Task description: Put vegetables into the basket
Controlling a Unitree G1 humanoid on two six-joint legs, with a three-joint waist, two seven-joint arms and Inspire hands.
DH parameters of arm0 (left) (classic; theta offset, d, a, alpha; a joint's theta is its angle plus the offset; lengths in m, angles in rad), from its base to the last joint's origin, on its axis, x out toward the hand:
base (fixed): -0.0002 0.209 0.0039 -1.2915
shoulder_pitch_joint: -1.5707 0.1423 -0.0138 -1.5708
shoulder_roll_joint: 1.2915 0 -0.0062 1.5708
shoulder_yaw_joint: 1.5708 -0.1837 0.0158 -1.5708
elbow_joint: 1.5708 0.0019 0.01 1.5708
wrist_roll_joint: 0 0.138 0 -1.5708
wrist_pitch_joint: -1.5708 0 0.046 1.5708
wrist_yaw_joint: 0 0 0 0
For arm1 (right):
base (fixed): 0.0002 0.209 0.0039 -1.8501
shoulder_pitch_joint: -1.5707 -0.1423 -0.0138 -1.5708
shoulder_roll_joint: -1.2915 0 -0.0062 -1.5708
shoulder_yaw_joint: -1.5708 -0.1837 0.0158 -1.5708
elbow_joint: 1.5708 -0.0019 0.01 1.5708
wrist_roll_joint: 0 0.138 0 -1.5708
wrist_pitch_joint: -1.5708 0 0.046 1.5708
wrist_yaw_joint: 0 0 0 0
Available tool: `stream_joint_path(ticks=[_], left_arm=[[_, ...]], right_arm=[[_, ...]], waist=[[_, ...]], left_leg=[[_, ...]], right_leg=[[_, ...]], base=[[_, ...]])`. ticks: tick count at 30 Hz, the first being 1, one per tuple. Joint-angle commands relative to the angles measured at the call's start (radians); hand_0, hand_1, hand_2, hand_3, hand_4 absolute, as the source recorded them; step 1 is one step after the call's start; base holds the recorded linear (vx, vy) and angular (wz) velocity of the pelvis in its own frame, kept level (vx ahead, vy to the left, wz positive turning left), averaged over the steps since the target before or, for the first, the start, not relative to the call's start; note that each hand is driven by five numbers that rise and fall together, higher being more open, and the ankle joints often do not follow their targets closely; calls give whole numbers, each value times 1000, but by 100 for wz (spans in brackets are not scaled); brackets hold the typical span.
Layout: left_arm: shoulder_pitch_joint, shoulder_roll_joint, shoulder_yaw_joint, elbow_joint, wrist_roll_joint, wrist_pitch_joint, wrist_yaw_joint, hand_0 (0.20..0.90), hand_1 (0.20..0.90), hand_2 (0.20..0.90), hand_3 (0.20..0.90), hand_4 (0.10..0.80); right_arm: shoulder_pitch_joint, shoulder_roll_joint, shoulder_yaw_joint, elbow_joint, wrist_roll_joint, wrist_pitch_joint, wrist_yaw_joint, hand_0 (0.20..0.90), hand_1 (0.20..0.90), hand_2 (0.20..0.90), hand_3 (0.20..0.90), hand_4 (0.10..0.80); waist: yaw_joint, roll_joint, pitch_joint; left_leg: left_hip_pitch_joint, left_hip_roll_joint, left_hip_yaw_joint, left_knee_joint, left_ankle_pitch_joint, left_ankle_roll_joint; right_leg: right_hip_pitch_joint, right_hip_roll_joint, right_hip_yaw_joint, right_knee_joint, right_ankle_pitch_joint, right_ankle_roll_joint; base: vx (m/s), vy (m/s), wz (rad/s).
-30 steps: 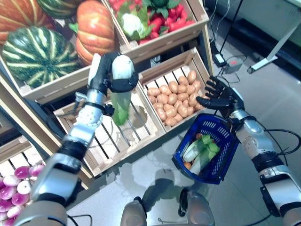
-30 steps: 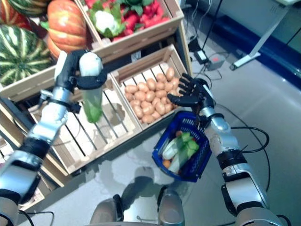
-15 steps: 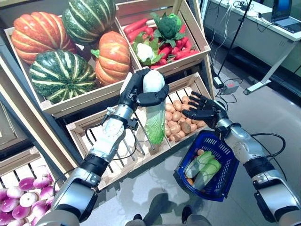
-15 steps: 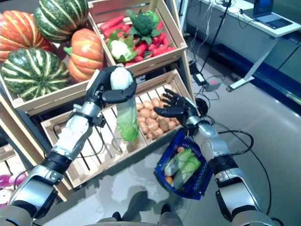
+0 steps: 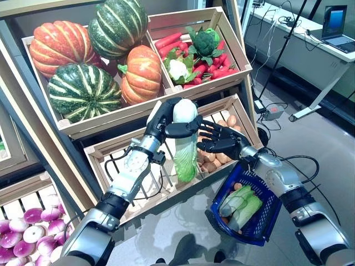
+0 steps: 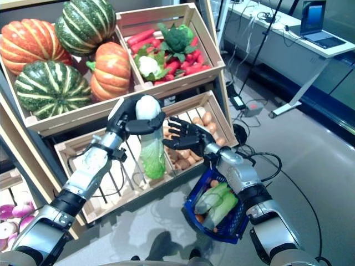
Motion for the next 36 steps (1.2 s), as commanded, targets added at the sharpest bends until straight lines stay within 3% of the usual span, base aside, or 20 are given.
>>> stream_joint_path(ticks=[1, 16, 25, 29, 36], left_arm=[[-65, -33, -24, -92, -31, -100, -47, 300, 300, 300, 300, 400], [-91, -67, -89, -114, -70, -116, -126, 300, 300, 300, 300, 400], [-97, -63, -105, -107, -220, -97, -273, 300, 300, 300, 300, 400], [-90, -78, -105, -123, -374, -49, -392, 300, 300, 300, 300, 400], [-67, -156, -98, -106, -589, 31, -564, 300, 300, 300, 300, 400]], right_arm=[[-48, 55, 17, -51, 50, -47, 87, 900, 900, 900, 900, 800], [-97, 84, 113, -7, 67, 74, 217, 900, 900, 900, 900, 800], [-117, 99, 95, 54, 217, 185, 542, 900, 900, 900, 900, 800], [-137, 87, 82, 95, 254, 154, 712, 900, 900, 900, 900, 800], [-191, 116, 45, 126, 405, 159, 857, 900, 900, 900, 900, 800]], waist=[[6, -23, -130], [7, -29, -136], [20, -27, -143], [26, -26, -152], [32, -25, -155]], left_leg=[[-52, -67, -42, 6, -18, 20], [-34, -70, -44, -10, -14, 19], [-27, -73, -55, -16, -17, 19], [-26, -74, -61, -18, -19, 18], [-24, -78, -67, -18, -25, 21]], right_leg=[[5, 12, 51, 27, -37, -21], [19, 13, 61, 15, -32, -22], [30, 11, 54, 12, -35, -20], [31, 7, 53, 11, -35, -18], [34, 5, 56, 10, -35, -18]], base=[[0, 0, 0], [3, 8, 2], [3, 7, 3], [13, 13, 9], [0, 0, 0]])
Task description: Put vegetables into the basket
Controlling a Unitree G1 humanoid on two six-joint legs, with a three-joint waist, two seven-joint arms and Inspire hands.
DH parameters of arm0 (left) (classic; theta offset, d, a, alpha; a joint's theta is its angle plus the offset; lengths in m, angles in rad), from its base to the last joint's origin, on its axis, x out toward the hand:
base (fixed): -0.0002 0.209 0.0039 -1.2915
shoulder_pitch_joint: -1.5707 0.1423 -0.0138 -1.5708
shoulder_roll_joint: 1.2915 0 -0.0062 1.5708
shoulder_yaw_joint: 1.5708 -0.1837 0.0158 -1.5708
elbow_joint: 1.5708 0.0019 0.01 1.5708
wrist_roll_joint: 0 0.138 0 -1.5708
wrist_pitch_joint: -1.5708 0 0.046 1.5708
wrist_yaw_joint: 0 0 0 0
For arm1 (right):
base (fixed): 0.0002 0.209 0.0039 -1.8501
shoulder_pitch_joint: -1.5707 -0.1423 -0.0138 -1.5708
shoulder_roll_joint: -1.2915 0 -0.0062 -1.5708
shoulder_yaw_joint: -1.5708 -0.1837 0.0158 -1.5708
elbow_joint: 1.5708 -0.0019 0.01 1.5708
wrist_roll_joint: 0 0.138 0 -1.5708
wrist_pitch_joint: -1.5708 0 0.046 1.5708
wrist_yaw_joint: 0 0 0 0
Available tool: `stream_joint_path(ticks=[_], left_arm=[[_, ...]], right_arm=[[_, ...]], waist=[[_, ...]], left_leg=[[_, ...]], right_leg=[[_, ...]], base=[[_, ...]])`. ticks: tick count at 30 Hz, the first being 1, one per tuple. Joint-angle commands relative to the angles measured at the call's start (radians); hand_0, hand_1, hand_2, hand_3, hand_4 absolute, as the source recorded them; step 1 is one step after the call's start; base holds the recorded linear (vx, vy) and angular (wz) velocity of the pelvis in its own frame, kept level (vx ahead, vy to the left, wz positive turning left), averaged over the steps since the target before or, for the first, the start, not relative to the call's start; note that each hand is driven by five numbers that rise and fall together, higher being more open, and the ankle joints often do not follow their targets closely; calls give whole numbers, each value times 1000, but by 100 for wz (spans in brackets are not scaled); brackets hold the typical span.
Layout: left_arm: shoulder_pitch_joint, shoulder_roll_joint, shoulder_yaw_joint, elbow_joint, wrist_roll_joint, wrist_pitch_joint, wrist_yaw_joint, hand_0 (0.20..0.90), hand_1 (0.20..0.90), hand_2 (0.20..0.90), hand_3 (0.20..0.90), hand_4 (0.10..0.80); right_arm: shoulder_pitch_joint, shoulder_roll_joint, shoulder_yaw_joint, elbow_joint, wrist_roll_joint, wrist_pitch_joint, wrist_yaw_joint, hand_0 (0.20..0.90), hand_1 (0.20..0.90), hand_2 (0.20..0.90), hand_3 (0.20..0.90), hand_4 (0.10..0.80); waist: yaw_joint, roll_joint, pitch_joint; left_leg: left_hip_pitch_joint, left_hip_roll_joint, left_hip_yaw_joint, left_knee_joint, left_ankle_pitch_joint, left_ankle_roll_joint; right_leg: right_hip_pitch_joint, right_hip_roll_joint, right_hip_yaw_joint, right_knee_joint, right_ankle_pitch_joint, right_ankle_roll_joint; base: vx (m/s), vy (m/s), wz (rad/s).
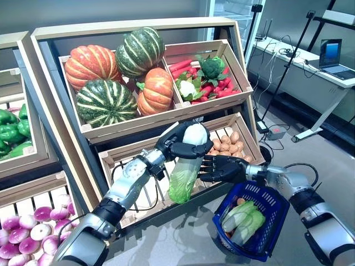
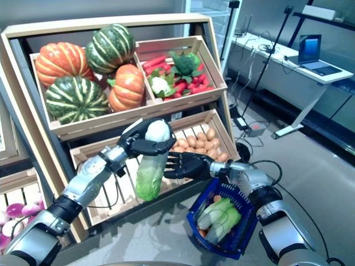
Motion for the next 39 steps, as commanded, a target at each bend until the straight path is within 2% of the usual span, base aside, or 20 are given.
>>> stream_joint_path(ticks=[1, 6, 9, 13, 18, 23, 32, 39], left_arm=[[-121, -209, -16, -95, -269, -39, -185, 300, 300, 300, 300, 400], [-101, -247, 8, -68, -331, 26, -279, 300, 300, 300, 300, 400], [-96, -249, 28, -35, -320, 39, -304, 300, 300, 300, 300, 400], [-101, -254, 55, -8, -345, 52, -332, 300, 300, 300, 300, 400], [-110, -274, 50, -16, -345, 45, -343, 300, 300, 300, 300, 400], [-119, -293, 27, -72, -350, 53, -329, 300, 300, 300, 300, 400], [-121, -301, -28, -151, -353, 46, -263, 300, 300, 300, 300, 400], [-123, -321, -68, -155, -367, 32, -266, 300, 300, 300, 300, 400]], right_arm=[[-197, 227, -43, -42, 374, -61, 262, 900, 900, 900, 900, 800], [-202, 231, -75, -45, 462, -85, 312, 900, 900, 900, 900, 800], [-197, 233, -99, -68, 519, -93, 276, 900, 900, 900, 900, 800], [-178, 228, -118, -49, 493, -86, 262, 900, 900, 900, 900, 800], [-167, 235, -111, -3, 439, -86, 252, 900, 900, 900, 900, 800], [-160, 249, -93, 25, 339, -84, 192, 900, 900, 900, 900, 800], [-193, 241, -20, 64, 143, -240, -50, 900, 900, 900, 900, 800], [-216, 306, 20, 71, 133, -231, -124, 900, 900, 900, 900, 800]], waist=[[4, -24, -61], [6, -24, -67], [5, -25, -68], [4, -27, -71], [2, -26, -70], [1, -25, -64], [-2, -26, -54], [0, -26, -48]], left_leg=[[-44, -75, -25, 17, -67, 21], [-42, -79, -28, 17, -71, 24], [-42, -80, -30, 16, -73, 26], [-42, -81, -35, 16, -74, 26], [-44, -79, -36, 14, -70, 24], [-45, -77, -38, 13, -68, 23], [-40, -77, -37, 5, -63, 23], [-34, -79, -43, -1, -60, 25]], right_leg=[[9, 4, 30, 13, -38, -20], [12, 4, 34, 12, -40, -20], [12, 4, 37, 11, -40, -19], [12, 1, 37, 10, -40, -17], [10, 1, 36, 8, -37, -17], [10, -1, 36, 8, -35, -17], [9, -5, 39, 6, -26, -15], [11, -3, 44, 5, -25, -17]], base=[[0, 0, 0], [0, 0, 0], [-6, -2, 4], [-1, -5, 5], [0, -5, 2], [0, 0, 0], [0, 0, 0], [0, 0, 0]])
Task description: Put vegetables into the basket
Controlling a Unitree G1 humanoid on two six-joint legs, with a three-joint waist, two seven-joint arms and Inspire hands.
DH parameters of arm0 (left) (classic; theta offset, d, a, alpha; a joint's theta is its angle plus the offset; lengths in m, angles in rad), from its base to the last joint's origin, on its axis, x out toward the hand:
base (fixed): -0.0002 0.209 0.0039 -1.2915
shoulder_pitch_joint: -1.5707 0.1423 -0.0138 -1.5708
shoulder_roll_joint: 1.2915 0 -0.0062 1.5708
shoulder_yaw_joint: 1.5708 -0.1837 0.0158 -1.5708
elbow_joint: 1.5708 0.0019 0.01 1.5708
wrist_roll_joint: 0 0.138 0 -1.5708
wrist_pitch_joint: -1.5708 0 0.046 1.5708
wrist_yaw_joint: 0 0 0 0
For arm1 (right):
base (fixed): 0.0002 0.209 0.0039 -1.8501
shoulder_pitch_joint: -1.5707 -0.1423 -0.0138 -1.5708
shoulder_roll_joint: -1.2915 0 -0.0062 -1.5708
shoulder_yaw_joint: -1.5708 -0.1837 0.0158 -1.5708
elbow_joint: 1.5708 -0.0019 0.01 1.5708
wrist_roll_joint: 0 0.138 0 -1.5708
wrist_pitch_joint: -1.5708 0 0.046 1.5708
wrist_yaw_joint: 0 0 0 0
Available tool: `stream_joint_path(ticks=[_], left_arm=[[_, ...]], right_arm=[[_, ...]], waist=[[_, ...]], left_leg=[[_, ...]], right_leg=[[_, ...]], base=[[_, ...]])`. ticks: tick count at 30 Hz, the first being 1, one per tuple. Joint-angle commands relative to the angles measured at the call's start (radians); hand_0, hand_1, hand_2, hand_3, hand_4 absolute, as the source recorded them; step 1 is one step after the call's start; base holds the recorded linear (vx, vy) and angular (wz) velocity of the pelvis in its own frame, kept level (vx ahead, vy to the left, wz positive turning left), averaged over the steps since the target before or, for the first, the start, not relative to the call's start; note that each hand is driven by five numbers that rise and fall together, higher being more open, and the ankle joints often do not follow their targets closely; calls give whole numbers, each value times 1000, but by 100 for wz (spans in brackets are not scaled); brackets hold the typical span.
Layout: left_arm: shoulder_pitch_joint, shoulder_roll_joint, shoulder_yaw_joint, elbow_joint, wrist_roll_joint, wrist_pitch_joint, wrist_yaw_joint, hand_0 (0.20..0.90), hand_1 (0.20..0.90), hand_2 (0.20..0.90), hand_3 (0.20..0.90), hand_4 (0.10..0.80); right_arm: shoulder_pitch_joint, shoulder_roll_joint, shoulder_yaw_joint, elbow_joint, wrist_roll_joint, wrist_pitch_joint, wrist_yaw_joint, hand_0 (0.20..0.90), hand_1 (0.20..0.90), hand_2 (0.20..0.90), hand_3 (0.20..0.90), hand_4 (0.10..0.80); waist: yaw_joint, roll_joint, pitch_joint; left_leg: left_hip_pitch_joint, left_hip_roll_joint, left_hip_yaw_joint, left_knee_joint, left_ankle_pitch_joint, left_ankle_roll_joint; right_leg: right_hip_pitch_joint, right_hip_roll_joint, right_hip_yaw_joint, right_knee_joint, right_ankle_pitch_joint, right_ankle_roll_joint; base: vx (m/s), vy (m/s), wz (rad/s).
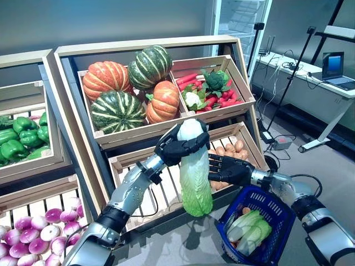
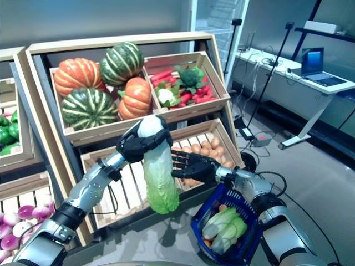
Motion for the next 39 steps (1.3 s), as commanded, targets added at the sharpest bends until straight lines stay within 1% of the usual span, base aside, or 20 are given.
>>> stream_joint_path(ticks=[1, 7, 12, 15, 19, 22, 25, 29, 33, 36, 39], left_arm=[[-212, -248, -161, -131, -109, -40, -84, 300, 300, 300, 300, 400], [-226, -265, -187, -141, -126, -32, -78, 300, 300, 300, 300, 400], [-224, -273, -197, -143, -143, -12, -88, 300, 300, 300, 300, 400], [-226, -280, -201, -133, -180, -2, -102, 300, 300, 300, 300, 400], [-213, -285, -205, -132, -192, 14, -117, 300, 300, 300, 300, 400], [-197, -290, -205, -118, -213, 25, -145, 300, 300, 300, 300, 400], [-189, -300, -197, -108, -249, 58, -177, 300, 300, 300, 300, 400], [-187, -307, -197, -103, -252, 71, -186, 300, 300, 300, 300, 400], [-188, -308, -202, -99, -258, 93, -212, 300, 300, 300, 300, 400], [-186, -311, -218, -94, -265, 106, -217, 300, 300, 300, 300, 400], [-174, -319, -221, -81, -274, 118, -227, 300, 300, 300, 300, 400]], right_arm=[[-261, 280, 15, -32, 38, -89, -84, 900, 900, 900, 900, 800], [-262, 325, 14, -1, 106, -35, -44, 900, 900, 900, 900, 800], [-254, 359, 1, 0, 180, 50, 10, 900, 900, 900, 900, 800], [-248, 395, -12, 0, 303, 136, 62, 900, 900, 900, 900, 800], [-216, 430, -28, -43, 383, 183, 118, 900, 900, 900, 900, 800], [-195, 447, -25, -103, 416, 185, 136, 900, 900, 900, 900, 800], [-186, 455, -25, -147, 440, 177, 142, 900, 900, 900, 900, 800], [-182, 449, -19, -161, 417, 167, 136, 900, 900, 900, 900, 800], [-190, 431, -14, -153, 391, 182, 152, 900, 900, 900, 900, 800], [-201, 436, -12, -157, 430, 188, 187, 900, 900, 900, 900, 800], [-201, 453, -5, -197, 475, 183, 176, 900, 900, 900, 900, 800]], waist=[[-4, -49, 13], [1, -48, 13], [5, -48, 12], [6, -46, 9], [7, -42, 7], [5, -42, 6], [5, -43, 6], [4, -45, 5], [1, -46, 6], [1, -47, 7], [1, -48, 8]], left_leg=[[-18, -76, -12, 1, -74, 25], [-19, -77, -18, 1, -72, 24], [-20, -77, -22, 1, -73, 22], [-20, -77, -23, 1, -74, 22], [-18, -78, -24, 1, -75, 23], [-21, -78, -21, 1, -74, 23], [-21, -80, -21, 2, -77, 25], [-23, -81, -22, 3, -78, 26], [-24, -80, -20, 3, -77, 26], [-22, -82, -21, 2, -77, 26], [-21, -82, -21, 2, -78, 26]], right_leg=[[13, -3, 41, 5, -26, -16], [16, -2, 37, 3, -27, -17], [18, -2, 32, 2, -28, -17], [19, -1, 31, 1, -29, -17], [20, -1, 30, 1, -30, -16], [17, -2, 28, 1, -30, -15], [17, -3, 27, 1, -32, -16], [15, -2, 28, 1, -33, -17], [14, -2, 28, 1, -32, -17], [16, 1, 29, 1, -32, -17], [17, 1, 30, 1, -31, -17]], base=[[0, 0, 0], [0, 0, 0], [0, 0, 0], [0, 0, 0], [0, 0, 0], [-3, 3, 1], [-5, 2, 6], [0, -2, 2], [0, 0, 0], [0, 0, 0], [0, 0, 0]])
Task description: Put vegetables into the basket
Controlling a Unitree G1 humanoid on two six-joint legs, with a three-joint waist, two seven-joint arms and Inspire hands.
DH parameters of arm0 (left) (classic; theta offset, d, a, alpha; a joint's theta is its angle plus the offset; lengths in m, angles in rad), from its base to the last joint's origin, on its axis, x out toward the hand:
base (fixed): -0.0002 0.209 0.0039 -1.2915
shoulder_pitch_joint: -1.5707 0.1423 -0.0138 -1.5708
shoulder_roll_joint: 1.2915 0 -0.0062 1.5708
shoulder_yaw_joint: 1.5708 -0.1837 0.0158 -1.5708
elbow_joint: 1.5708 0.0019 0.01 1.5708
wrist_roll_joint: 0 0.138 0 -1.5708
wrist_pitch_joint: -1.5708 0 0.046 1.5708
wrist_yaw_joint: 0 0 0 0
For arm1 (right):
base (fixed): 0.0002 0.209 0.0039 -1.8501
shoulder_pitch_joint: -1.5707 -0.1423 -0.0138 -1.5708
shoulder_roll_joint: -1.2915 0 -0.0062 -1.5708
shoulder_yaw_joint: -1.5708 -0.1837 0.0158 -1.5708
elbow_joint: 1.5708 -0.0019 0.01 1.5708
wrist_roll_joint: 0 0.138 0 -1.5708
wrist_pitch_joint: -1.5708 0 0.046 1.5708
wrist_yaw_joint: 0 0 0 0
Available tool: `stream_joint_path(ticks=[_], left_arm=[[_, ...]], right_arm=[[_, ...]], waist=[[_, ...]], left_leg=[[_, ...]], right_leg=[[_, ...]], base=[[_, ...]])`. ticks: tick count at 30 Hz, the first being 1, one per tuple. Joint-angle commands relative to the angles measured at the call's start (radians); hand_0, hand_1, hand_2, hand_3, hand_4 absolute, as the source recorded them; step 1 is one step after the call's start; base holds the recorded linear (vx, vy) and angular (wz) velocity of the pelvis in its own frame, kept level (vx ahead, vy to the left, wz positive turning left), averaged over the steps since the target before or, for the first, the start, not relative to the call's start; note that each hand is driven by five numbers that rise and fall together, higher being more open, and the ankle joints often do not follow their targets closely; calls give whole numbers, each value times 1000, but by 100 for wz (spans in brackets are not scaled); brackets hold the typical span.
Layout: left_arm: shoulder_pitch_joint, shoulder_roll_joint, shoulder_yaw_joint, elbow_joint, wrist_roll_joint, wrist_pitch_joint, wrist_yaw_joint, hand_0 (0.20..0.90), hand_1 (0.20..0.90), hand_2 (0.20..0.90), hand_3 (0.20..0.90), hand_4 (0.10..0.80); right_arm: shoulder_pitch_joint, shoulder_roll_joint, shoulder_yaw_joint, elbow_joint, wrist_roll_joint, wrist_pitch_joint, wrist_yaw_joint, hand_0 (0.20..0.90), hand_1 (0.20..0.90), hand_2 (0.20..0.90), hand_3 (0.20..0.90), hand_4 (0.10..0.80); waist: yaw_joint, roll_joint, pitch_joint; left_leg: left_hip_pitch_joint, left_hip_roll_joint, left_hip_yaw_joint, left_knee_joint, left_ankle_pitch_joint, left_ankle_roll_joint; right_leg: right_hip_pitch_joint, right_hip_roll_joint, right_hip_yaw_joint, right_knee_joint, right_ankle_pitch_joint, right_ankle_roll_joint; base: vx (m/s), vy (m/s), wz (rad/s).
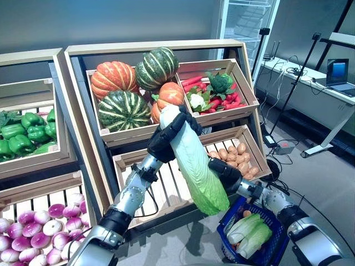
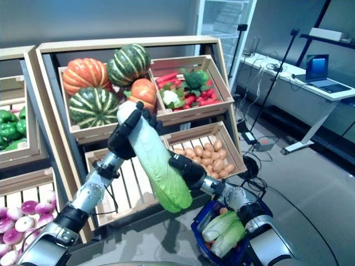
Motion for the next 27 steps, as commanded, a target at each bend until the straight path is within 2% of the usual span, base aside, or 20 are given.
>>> stream_joint_path(ticks=[1, 7, 15, 16, 17, 18, 19, 27], left_arm=[[-182, -268, -249, -81, 79, 110, -103, 300, 300, 300, 300, 400], [-151, -289, -249, -66, 50, 141, -120, 300, 300, 300, 300, 400], [-129, -312, -250, -32, 15, 181, -151, 300, 300, 300, 300, 400], [-126, -315, -253, -25, 37, 180, -151, 300, 300, 300, 300, 400], [-124, -314, -253, -23, 46, 182, -149, 300, 300, 300, 300, 400], [-123, -312, -255, -17, 54, 179, -152, 300, 300, 300, 300, 400], [-122, -306, -257, -9, 76, 179, -150, 300, 300, 300, 300, 400], [-149, -270, -239, 77, 214, 180, -188, 300, 300, 300, 300, 400]], right_arm=[[-275, 327, 9, -193, 102, -9, 3, 900, 900, 900, 900, 800], [-257, 373, 28, -294, 118, -31, 9, 900, 900, 900, 900, 800], [-245, 390, 56, -347, 92, -9, -3, 900, 900, 900, 900, 800], [-239, 390, 62, -353, 73, 3, -24, 860, 860, 860, 860, 773], [-236, 388, 64, -356, 68, 10, -38, 578, 578, 578, 578, 585], [-237, 386, 66, -355, 64, 18, -45, 328, 328, 328, 328, 419], [-234, 377, 68, -345, 46, 31, -49, 300, 300, 300, 300, 400], [-237, 330, 79, -304, 14, 88, -26, 300, 300, 300, 300, 400]], waist=[[-7, -34, 21], [-6, -34, 26], [-7, -40, 25], [-9, -41, 24], [-10, -42, 24], [-11, -42, 24], [-13, -43, 25], [-23, -40, 24]], left_leg=[[-9, -81, 0, 3, -90, 26], [-10, -82, 2, 4, -91, 27], [-12, -83, 2, 1, -89, 27], [-13, -82, 4, 1, -88, 27], [-14, -82, 4, 1, -87, 27], [-14, -82, 6, 1, -87, 26], [-15, -81, 7, 1, -85, 26], [-14, -79, 14, 1, -82, 27]], right_leg=[[18, 1, 32, 2, -33, -17], [16, -1, 30, 2, -32, -18], [14, -1, 26, 2, -30, -18], [12, -1, 25, 2, -29, -18], [11, -1, 25, 2, -28, -18], [11, -1, 25, 2, -28, -18], [9, -1, 25, 2, -26, -17], [8, 1, 28, 2, -23, -14]], base=[[0, 0, 0], [0, 0, 0], [0, 0, 0], [0, 0, 0], [0, 0, 0], [0, 0, 0], [0, 0, 0], [0, 0, 0]])
